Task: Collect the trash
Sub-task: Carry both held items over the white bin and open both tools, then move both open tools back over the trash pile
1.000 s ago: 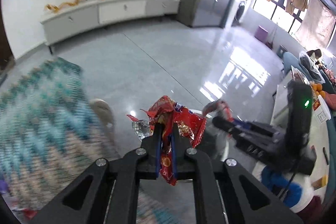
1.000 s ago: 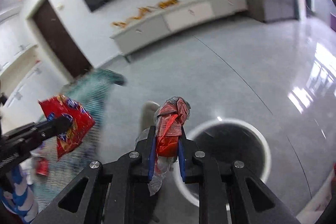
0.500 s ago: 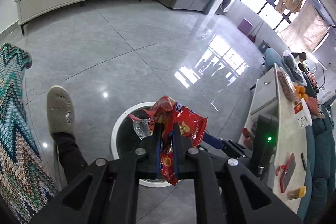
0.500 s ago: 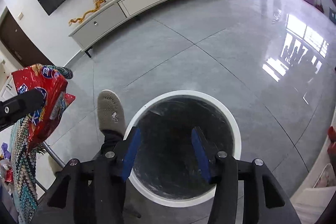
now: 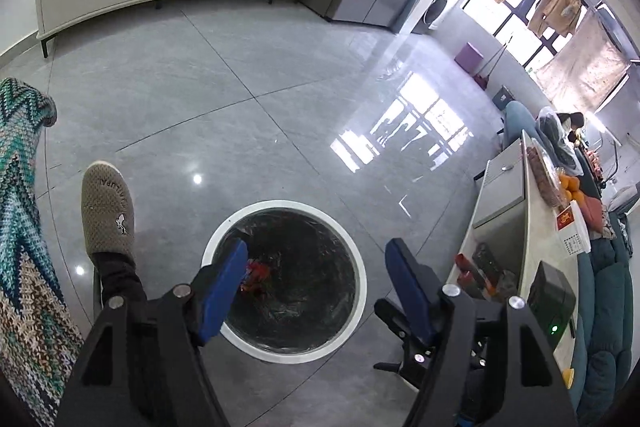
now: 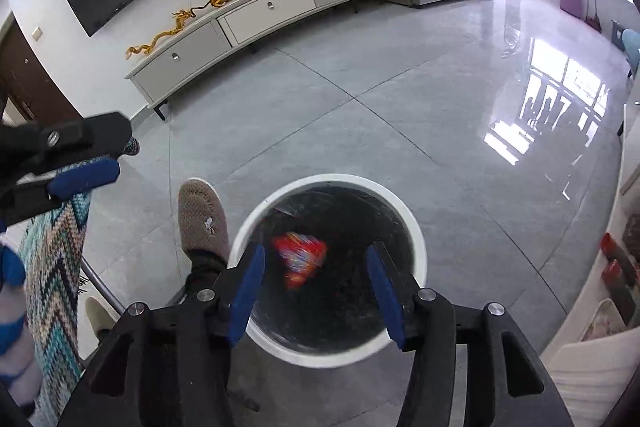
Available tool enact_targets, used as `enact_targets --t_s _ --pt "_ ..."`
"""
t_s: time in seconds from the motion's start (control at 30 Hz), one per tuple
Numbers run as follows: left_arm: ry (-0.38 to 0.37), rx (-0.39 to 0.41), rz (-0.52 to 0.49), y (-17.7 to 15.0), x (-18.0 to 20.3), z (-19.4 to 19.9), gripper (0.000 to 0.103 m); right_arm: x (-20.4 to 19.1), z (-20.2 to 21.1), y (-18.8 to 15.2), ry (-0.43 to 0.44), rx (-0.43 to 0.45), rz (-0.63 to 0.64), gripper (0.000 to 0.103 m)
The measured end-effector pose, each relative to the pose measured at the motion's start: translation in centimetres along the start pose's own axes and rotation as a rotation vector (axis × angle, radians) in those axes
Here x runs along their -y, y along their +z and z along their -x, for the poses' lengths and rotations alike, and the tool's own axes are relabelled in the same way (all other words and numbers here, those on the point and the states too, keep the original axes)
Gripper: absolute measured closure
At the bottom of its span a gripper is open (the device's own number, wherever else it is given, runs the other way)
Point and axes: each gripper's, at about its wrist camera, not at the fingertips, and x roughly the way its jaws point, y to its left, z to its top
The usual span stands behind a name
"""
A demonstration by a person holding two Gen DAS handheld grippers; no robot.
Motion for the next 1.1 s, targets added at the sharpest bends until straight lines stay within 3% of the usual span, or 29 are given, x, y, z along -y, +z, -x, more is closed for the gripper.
enact_targets --t_s 0.27,0.57,0.67,0.87,1.1 --pt "0.116 0.102 -0.029 -1.3 -1.0 6.6 0.033 -1.9 2.8 0.1 0.032 0.051 0.008 0.052" --pt "0.202 0.31 -0.002 -5.5 -7.0 20.4 0.033 -14.2 8.3 0.4 0.249 0.153 0.259 0.052" --pt "0.265 0.369 0.031 -7.7 -10.4 24.8 0.033 -18.8 9.6 -0.1 0.343 0.162 0.343 0.052" --pt "0.423 0.449 0.197 -13.0 -20.1 32.4 0.034 -27.7 10.0 -2.0 0.506 0.118 0.497 0.052" --pt "0.588 0.448 0.457 -19.5 -32.4 36.6 0.034 -35.5 7.8 -6.4 0.607 0.007 0.642 0.055"
